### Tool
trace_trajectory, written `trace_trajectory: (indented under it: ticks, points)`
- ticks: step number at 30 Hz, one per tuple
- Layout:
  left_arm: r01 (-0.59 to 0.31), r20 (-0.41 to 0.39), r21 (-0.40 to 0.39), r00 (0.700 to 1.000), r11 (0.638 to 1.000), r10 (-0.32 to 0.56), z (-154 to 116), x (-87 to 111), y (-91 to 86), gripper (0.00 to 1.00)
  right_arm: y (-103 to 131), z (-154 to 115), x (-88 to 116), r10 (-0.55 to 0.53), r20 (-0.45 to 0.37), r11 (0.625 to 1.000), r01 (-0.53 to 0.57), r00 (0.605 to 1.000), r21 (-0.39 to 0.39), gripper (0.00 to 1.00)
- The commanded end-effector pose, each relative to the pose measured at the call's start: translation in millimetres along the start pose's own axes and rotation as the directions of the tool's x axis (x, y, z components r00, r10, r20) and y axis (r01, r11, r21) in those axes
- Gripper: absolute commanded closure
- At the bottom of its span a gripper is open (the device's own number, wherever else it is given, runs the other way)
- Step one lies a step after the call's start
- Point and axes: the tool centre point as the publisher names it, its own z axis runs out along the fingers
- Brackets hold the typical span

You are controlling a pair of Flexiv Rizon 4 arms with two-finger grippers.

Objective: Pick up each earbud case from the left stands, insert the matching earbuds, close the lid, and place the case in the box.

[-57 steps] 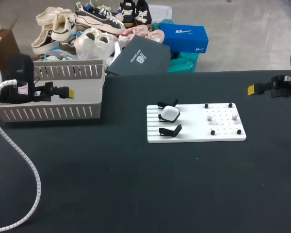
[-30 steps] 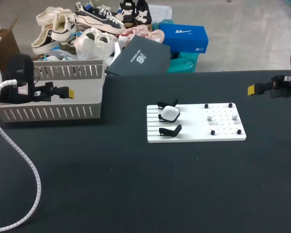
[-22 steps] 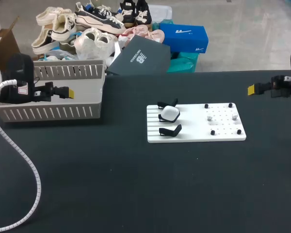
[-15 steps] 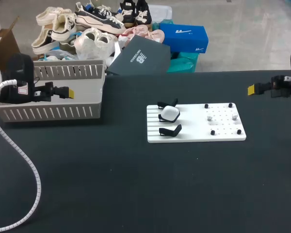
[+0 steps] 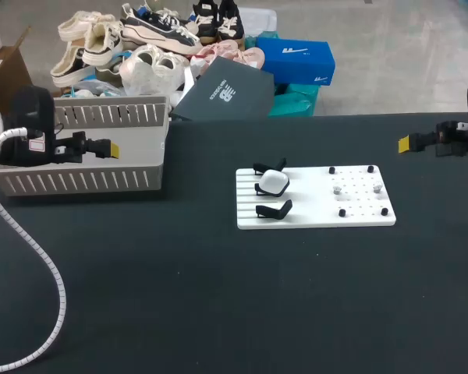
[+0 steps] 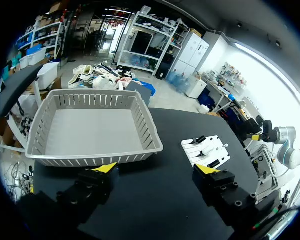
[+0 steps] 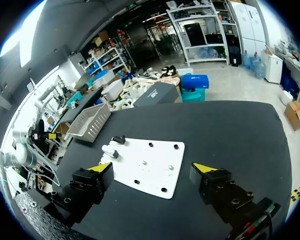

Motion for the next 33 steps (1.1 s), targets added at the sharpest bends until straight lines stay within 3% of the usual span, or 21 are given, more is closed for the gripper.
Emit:
trace_trajectory:
  ticks: [1,8,14,19,26,33]
  points:
    - [-0.054,-0.013,0.035,0.998,0.998,0.055,1.3,-5.3,-4.9,0.0,-0.4,0.0,-0.1,-0.001,-0.001,1.0,0.001,1.0,0.0,0.0]
    - [-0.201,0.003,0.133,0.979,0.97,0.203,6.9,-17.5,-21.6,0.0,-0.4,0.0,-0.1,-0.001,-0.001,1.0,0.001,1.0,0.0,0.0]
    - [-0.338,0.045,0.297,0.939,0.893,0.341,15.5,-29.1,-35.9,0.0,-0.4,0.0,-0.1,-0.001,-0.001,1.0,0.001,1.0,0.0,0.0]
    - [-0.469,0.071,0.309,0.879,0.828,0.471,33.8,-36.8,-43.9,0.0,-0.4,0.0,-0.1,-0.001,-0.001,1.0,0.001,1.0,0.0,0.0]
    - [-0.619,0.111,0.37,0.77,0.693,0.628,57.2,-40.9,-57.8,0.0,-0.4,0.0,-0.1,-0.001,-0.001,1.0,0.001,1.0,0.0,0.0]
    - [-0.703,0.153,0.444,0.67,0.555,0.726,81.7,-34.4,-74.2,0.0,-0.4,0.0,-0.1,-0.001,-0.001,1.0,0.001,1.0,0.0,0.0]
